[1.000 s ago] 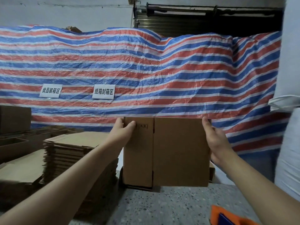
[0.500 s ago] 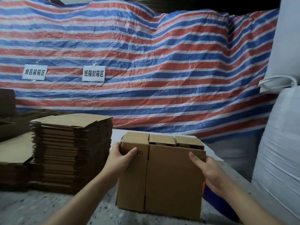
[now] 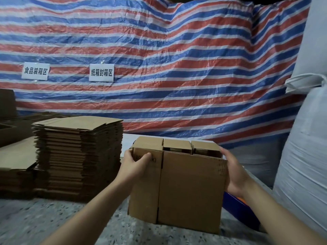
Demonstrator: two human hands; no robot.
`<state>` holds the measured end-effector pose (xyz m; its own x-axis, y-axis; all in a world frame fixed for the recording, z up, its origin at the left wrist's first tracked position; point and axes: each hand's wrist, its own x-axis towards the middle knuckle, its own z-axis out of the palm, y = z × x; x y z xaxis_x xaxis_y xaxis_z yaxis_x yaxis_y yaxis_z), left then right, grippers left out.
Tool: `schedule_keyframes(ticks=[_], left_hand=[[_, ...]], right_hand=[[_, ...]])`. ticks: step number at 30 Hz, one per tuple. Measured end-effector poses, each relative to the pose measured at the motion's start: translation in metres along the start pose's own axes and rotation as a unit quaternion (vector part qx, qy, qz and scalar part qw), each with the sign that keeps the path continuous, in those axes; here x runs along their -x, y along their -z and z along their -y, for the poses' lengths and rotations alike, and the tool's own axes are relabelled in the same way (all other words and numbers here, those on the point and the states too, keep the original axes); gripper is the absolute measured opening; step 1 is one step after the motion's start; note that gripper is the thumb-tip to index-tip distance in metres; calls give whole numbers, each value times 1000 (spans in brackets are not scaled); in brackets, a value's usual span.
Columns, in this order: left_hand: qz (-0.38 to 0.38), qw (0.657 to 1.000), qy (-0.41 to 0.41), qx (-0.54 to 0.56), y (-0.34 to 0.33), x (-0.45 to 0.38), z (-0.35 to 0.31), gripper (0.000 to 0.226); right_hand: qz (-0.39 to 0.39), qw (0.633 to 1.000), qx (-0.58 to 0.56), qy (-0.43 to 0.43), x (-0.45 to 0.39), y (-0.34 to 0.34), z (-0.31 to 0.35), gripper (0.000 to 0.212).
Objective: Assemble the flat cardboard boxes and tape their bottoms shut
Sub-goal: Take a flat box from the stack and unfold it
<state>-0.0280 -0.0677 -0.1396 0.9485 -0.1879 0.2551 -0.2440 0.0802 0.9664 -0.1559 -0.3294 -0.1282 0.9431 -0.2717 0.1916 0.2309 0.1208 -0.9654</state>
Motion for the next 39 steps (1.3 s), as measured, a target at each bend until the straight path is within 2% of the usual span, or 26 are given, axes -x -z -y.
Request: schedule_keyframes(ticks=[5,8,10,12,14,17,23,27,33,39], left_hand=[[8,1000,-2,-4,-7,5,0,63],[14,1000,4,22,-12,8,-2,81],[23,999,-4,27,-14,9,-4,70],[54,998,-4,31,-18,9,-6,36],[80,994,30,69,-20,11,-12,24],[134,978,101,121,-21,16,-17,35],[210,960,134,125,-15,20,-21,31],[214,963,124,111,-18,24,-19,37],[180,966,105,154,-24,34,-7,60],[181,967,85,156,-23,41,-8,44]], right_hand=[[-2,999,-39,14,5,-11,-8,56],[-3,998,-61,16,10,-16,-10,63],[-6,998,-55,13,15,-22,-9,64],[-22,999,-36,20,18,-28,-7,64],[-42,998,-22,37,18,-34,-6,65],[-70,996,0,62,19,-41,-9,65],[-107,992,-25,69,25,-36,-22,61],[-144,986,-74,41,27,-20,-32,53],[-143,988,-47,20,28,-22,-40,55],[-139,987,-73,19,29,-29,-42,70]])
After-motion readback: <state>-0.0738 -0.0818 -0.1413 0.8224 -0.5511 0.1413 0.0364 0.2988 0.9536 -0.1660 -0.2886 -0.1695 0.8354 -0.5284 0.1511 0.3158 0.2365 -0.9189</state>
